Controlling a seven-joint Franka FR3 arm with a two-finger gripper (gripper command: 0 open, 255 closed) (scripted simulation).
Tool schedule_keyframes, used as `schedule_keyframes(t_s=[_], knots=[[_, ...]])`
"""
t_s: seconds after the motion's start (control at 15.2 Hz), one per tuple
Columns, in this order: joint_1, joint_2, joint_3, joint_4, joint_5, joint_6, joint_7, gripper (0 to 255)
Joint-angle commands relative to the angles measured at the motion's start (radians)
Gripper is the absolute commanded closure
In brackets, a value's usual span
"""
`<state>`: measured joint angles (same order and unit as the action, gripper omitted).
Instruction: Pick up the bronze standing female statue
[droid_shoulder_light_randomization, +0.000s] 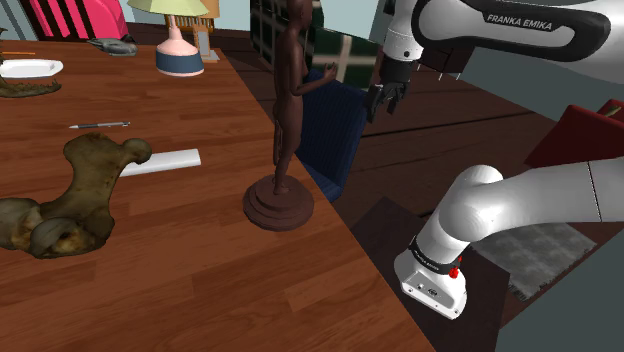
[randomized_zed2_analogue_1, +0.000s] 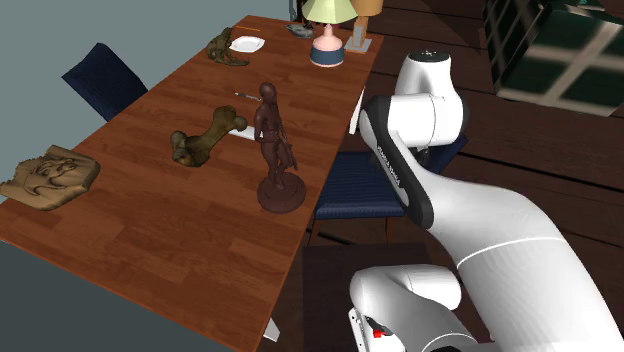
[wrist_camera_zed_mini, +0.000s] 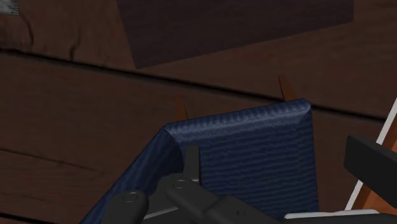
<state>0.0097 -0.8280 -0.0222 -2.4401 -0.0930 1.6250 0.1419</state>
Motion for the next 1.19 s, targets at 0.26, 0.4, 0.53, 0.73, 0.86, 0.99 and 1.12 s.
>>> schedule_keyframes(t_s=[0.26,0.4,0.53,0.73,0.86,0.99,1.12], knots=[[0.042,0.015,0.061,0.061,0.070,-0.024,0.054,0],[0.061,0.026,0.090,0.095,0.102,-0.035,0.081,0],[0.078,0.040,0.119,0.133,0.133,-0.044,0.108,0],[0.101,0.065,0.161,0.194,0.175,-0.057,0.149,0],[0.114,0.085,0.189,0.238,0.200,-0.064,0.176,0],[0.126,0.106,0.216,0.285,0.223,-0.072,0.203,0],[0.137,0.129,0.244,0.335,0.243,-0.079,0.230,0]])
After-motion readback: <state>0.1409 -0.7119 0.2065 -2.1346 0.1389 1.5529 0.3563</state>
